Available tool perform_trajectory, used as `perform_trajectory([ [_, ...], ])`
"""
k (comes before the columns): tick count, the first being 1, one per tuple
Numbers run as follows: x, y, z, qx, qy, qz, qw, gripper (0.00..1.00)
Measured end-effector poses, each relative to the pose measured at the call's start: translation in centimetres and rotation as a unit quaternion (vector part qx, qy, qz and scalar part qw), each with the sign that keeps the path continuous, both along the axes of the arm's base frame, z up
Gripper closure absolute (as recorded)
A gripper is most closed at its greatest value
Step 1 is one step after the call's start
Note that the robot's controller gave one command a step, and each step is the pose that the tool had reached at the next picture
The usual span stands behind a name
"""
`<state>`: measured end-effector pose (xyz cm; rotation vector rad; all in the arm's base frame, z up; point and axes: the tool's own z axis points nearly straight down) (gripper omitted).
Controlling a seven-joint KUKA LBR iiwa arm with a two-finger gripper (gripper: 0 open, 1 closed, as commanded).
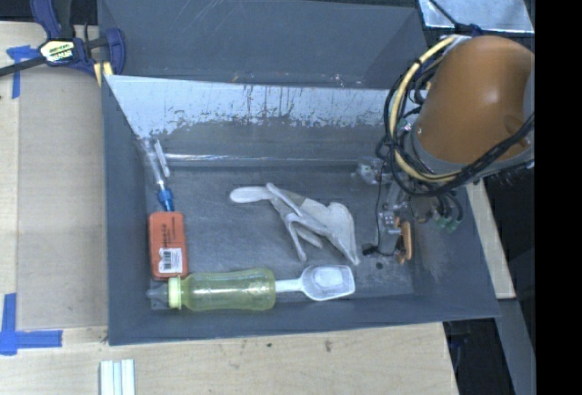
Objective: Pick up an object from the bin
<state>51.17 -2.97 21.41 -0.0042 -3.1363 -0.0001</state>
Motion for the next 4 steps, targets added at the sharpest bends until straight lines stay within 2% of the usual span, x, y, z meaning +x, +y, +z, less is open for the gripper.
perform_trajectory([
  [1, 0.2, 0.0, 0.4, 0.0, -0.0043, 0.001, 1.0, 0.0],
  [2, 0.7, 1.1, -4.3, -0.001, -0.0082, 0.012, 0.9999, 0.0],
  [3, 2.5, 4.4, -9.7, 0.0, -0.0043, -0.02, 0.9998, 0.0],
  [4, 1.4, 7.0, -12.1, 0.0, -0.0055, -0.068, 0.9977, 1.0],
])
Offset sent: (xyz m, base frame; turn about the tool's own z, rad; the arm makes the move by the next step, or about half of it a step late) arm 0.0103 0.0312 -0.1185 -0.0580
